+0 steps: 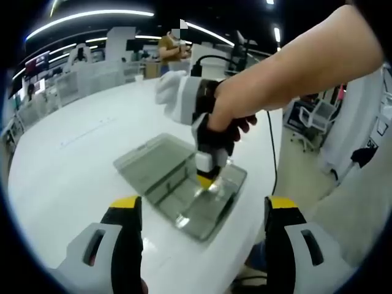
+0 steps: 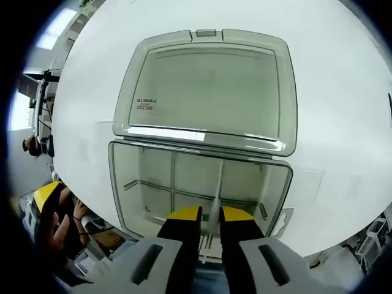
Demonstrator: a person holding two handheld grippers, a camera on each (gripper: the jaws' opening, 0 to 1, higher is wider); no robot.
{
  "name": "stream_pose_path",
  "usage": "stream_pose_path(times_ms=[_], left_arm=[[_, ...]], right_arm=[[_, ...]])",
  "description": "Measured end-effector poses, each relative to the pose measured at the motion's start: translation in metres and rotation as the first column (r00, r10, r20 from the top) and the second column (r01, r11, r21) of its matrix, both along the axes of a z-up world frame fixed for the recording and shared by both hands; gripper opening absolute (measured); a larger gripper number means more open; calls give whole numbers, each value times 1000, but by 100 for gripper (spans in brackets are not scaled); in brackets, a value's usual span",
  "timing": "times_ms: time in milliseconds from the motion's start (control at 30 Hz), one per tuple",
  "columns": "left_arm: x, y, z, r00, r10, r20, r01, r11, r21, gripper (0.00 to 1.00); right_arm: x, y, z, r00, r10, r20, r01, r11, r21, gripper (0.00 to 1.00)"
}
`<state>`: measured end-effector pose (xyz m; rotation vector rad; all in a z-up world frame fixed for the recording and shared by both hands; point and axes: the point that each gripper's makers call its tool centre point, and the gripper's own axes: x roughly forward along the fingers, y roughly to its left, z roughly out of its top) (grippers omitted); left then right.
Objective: Insert the divider into the dual guide fixture by aligning both edges with the guide slots and pushing it downward to the bottom, including one-sided entry, uneven engagement, binding, and posture correction.
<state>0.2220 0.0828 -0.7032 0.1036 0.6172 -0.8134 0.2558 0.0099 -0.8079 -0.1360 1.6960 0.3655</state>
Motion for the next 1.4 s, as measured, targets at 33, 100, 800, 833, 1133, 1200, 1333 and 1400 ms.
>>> stream_pose_path(times_ms=[33, 100, 800, 833, 1133, 1200, 1333, 1400], left_arm=[[0, 0, 0, 1000, 1, 0, -1, 1000, 0, 79], [0, 1, 0, 1000, 2, 1, -2, 1000, 2, 79], [-8, -3, -1, 1000, 18, 1, -18, 1000, -10, 79], [-9, -3, -1, 1000, 16, -1, -16, 1000, -8, 79], [-12, -4, -3, 1000, 17, -7, -17, 1000, -2, 78], [-12, -3, -4, 1000, 19, -9, -19, 1000, -1, 78], [-11, -2, -3, 1000, 25, -8, -25, 1000, -2, 77], [-11, -2, -3, 1000, 26, -6, -26, 1000, -4, 77]], right_arm=[[-2, 0, 2, 1000, 3, 0, -3, 1000, 3, 13], [-2, 2, 5, 1000, 24, 17, -24, 1000, 16, 16], [-17, -12, 23, 998, -67, 19, 64, 988, 140, 2], [-17, -10, 24, 998, -66, 21, 62, 988, 144, 0], [-16, -9, 20, 995, -85, 45, 79, 990, 116, 0], [-16, -8, 19, 996, -72, 52, 67, 992, 104, 0], [-17, -9, 20, 997, -38, 68, 32, 996, 79, 0], [-15, -10, 18, 996, -41, 75, 35, 997, 75, 0]])
